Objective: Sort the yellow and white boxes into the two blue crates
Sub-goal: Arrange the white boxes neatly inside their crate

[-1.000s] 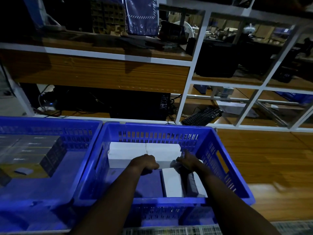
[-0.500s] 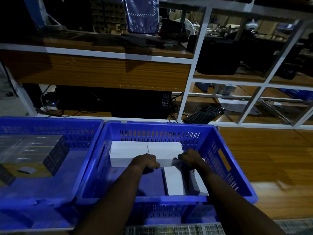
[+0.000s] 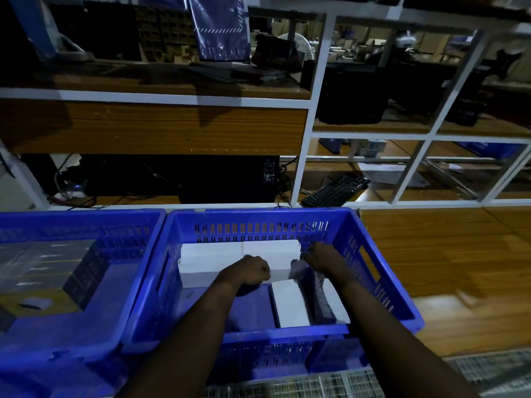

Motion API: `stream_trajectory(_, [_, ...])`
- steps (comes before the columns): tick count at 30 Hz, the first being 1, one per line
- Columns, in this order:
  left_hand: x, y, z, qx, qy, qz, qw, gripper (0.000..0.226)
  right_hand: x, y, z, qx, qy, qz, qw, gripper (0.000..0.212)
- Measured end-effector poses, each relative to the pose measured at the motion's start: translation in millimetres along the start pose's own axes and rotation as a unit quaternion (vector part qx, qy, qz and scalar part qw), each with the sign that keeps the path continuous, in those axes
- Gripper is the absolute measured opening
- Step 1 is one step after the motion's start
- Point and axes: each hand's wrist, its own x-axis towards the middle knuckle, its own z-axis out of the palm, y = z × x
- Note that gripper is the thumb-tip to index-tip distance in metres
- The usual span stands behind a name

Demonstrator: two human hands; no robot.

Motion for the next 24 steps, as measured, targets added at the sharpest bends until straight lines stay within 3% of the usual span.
stream_trajectory(7, [6.5, 20.1, 3.3, -0.021, 0.047, 0.060, 0.997, 0.032, -45.8, 19.2, -36.8, -0.032, 0.122, -0.094, 0.988, 0.033])
stream_trajectory(11, [13.7, 42.9, 8.7, -0.030, 0.083, 0.081, 0.993, 0.029, -61.1, 55.9, -62.7, -0.018, 0.194, -0.058, 0.979, 0.031])
stream_trajectory(15, [26.5, 71.6, 16.1, -0.010, 0.100, 0.088, 0.991, 0.024, -68.8, 95.0, -72.5, -0.009, 0.193, -0.020, 0.981, 0.045])
stream_trajectory(18, [43.2, 97.6, 28.7, -0.020, 0.080, 0.055, 0.995, 0.022, -76.0, 98.6, -75.4, 0.074, 0.166, -0.027, 0.983, 0.050])
stream_trajectory(24, [60.9, 131.8, 59.2, -0.009, -0.020, -0.028, 0.999, 0.026, -77.5, 100.2, -74.8, 0.111, 0.177, -0.024, 0.978, 0.048])
